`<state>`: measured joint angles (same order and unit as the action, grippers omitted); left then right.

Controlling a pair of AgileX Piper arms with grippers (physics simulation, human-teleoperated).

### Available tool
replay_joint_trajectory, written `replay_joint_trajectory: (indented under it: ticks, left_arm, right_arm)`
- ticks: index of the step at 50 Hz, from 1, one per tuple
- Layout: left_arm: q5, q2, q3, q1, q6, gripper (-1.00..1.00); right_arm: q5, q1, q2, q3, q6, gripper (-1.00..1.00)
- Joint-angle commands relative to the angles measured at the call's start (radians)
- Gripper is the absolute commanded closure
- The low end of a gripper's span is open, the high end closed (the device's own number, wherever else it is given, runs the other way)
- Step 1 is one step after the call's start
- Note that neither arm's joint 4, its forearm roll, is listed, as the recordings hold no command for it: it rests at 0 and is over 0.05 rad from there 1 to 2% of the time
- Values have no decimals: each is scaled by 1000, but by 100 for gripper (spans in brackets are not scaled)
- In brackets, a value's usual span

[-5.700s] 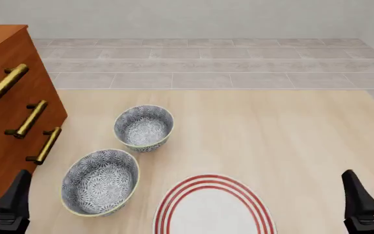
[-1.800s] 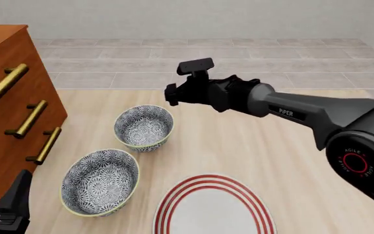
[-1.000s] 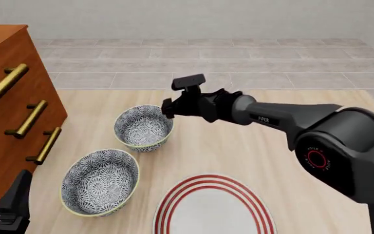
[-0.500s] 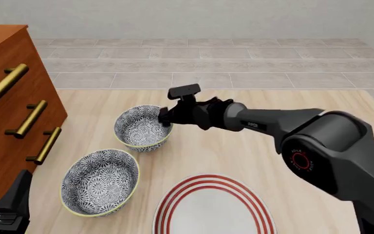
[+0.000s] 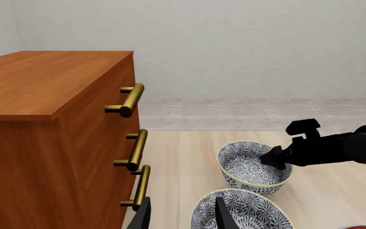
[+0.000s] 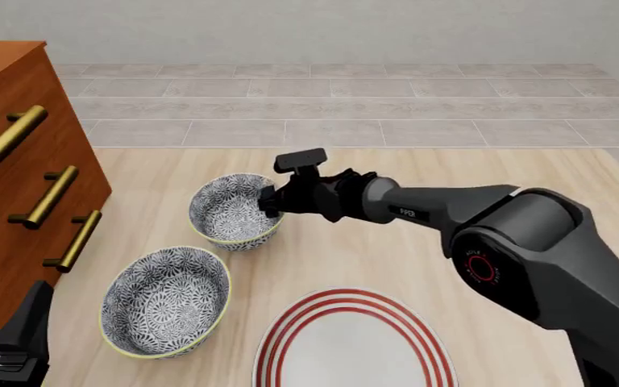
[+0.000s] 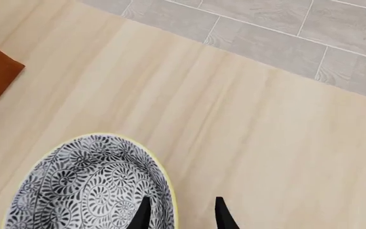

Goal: Pick up the bowl and put it in the front on the plate.

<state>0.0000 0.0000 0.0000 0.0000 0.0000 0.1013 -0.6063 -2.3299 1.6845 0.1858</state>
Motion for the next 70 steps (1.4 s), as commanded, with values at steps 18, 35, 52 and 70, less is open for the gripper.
replay_joint_trajectory:
  ticks: [18,35,52,70]
  left_arm:
    - [0,0,0,0,0,-100]
    - [0,0,0,0,0,-100]
    - [0,0,0,0,0,-100]
    - [0,0,0,0,0,-100]
  right_arm:
    - [-3,31,29,-16,-39,100]
    - [-14,41,167,-112,-83,100]
    - [-31,31,304,-223,-93,100]
    - [-61,19,447,-377,-88,100]
